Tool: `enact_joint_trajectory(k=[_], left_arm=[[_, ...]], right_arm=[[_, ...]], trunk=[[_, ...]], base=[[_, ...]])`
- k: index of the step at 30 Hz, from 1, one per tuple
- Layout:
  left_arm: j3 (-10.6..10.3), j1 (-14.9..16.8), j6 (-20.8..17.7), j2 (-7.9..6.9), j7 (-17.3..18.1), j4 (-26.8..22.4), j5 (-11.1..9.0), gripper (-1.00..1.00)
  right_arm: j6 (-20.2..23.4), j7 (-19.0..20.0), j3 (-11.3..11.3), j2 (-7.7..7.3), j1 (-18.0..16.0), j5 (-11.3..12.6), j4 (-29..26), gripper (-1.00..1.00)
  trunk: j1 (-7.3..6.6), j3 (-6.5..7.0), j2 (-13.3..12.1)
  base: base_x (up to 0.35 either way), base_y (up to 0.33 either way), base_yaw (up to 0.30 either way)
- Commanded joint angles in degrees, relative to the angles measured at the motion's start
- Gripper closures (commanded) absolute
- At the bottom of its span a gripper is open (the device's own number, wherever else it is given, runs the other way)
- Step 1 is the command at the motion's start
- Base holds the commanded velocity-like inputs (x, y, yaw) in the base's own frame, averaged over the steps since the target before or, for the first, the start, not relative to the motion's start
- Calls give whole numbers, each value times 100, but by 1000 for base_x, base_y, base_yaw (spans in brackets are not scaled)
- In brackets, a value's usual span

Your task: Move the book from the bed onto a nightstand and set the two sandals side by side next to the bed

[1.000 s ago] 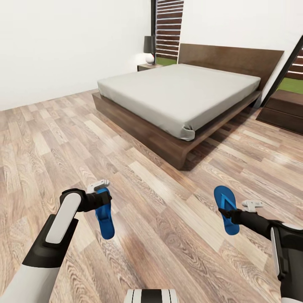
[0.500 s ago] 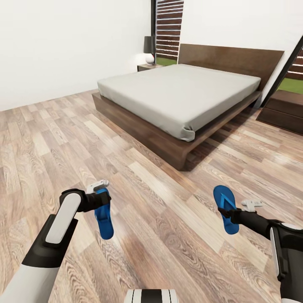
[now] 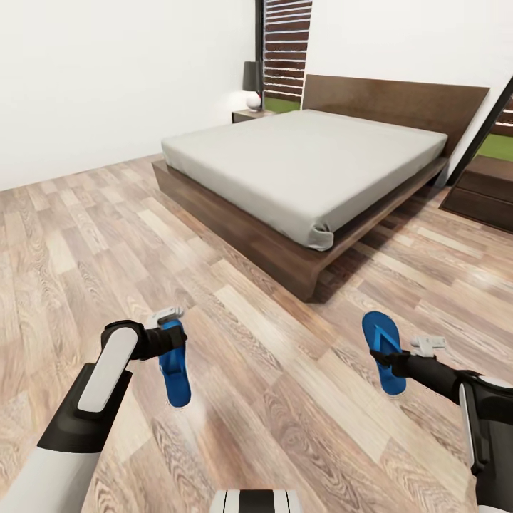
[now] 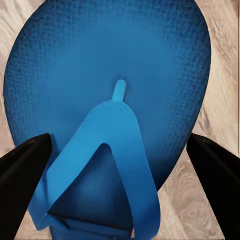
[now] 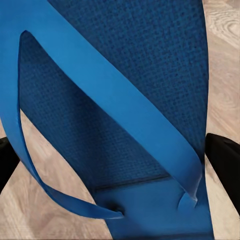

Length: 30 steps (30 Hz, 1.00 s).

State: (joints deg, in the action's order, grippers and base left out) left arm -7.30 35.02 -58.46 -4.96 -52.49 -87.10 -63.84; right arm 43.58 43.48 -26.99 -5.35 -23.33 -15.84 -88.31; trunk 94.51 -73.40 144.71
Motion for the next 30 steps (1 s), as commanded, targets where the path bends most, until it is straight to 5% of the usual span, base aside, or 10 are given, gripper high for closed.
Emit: enact_joint_trajectory(k=[1,30], left_arm=[[-9,4,-9,-6,-63,-4,-48,100],[-1,5,-7,-5,-86,107,-41,100]], right_arm=[[22,54,-8,1,-5,-45,-10,100],[37,56,-6,8,-3,-42,-99,100]], trunk=[[2,-5,2],[2,-5,2]], base=[[315,-71,0],[206,-240,0]])
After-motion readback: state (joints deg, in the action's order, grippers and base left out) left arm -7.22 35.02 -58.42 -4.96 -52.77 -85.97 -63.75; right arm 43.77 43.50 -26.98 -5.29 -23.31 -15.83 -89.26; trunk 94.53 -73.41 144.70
